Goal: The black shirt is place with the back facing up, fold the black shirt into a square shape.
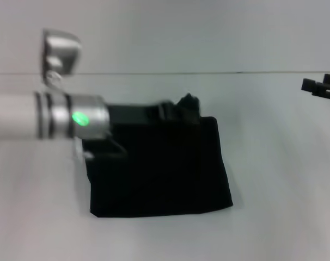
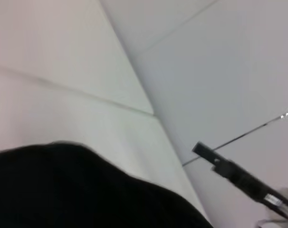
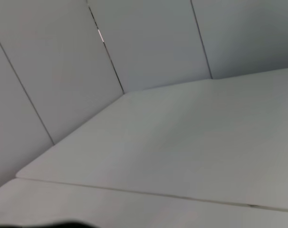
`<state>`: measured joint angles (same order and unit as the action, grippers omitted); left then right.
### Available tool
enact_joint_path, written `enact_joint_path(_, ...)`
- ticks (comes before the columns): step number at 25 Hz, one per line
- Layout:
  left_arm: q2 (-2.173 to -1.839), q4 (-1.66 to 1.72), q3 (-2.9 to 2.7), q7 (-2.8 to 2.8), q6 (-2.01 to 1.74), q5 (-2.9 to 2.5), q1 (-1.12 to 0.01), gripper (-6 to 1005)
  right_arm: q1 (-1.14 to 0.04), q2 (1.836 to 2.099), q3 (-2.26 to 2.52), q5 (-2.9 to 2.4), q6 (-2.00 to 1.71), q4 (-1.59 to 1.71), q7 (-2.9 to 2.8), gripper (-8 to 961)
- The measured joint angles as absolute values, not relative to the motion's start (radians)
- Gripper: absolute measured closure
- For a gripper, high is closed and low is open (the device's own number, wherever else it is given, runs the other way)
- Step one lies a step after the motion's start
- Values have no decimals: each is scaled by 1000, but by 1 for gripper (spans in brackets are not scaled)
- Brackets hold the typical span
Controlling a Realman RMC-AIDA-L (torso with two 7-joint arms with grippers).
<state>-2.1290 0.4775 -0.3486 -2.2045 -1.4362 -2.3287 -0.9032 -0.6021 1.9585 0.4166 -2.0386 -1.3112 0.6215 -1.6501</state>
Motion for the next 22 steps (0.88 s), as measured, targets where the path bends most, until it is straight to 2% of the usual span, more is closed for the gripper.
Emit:
enact_joint_path(1, -2154, 442, -352, -2178, -1386, -2321, -898, 834, -599, 1956, 417, -2039, -1315, 621, -1650, 39)
enact_joint_path(3, -2167, 287, -348, -2078, -1280, -2277, -873, 831, -594, 1951, 417, -2039, -1316, 622, -1650, 39)
enact_joint_path(10, -2170, 136, -349, -1872, -1275, -2170, -822, 818, -589, 1943, 417, -2039, -1320, 620, -1651, 39)
enact_joint_path(18, -2162, 197, -427, -1849, -1507, -2175, -853, 673, -600, 1942, 427, -2060, -1314, 615, -1712, 39)
enact_joint_path(22, -2154, 347, -465, -1849, -1718, -2171, -824, 581, -624, 1928, 470, -2103, -1325, 617, -1845, 38)
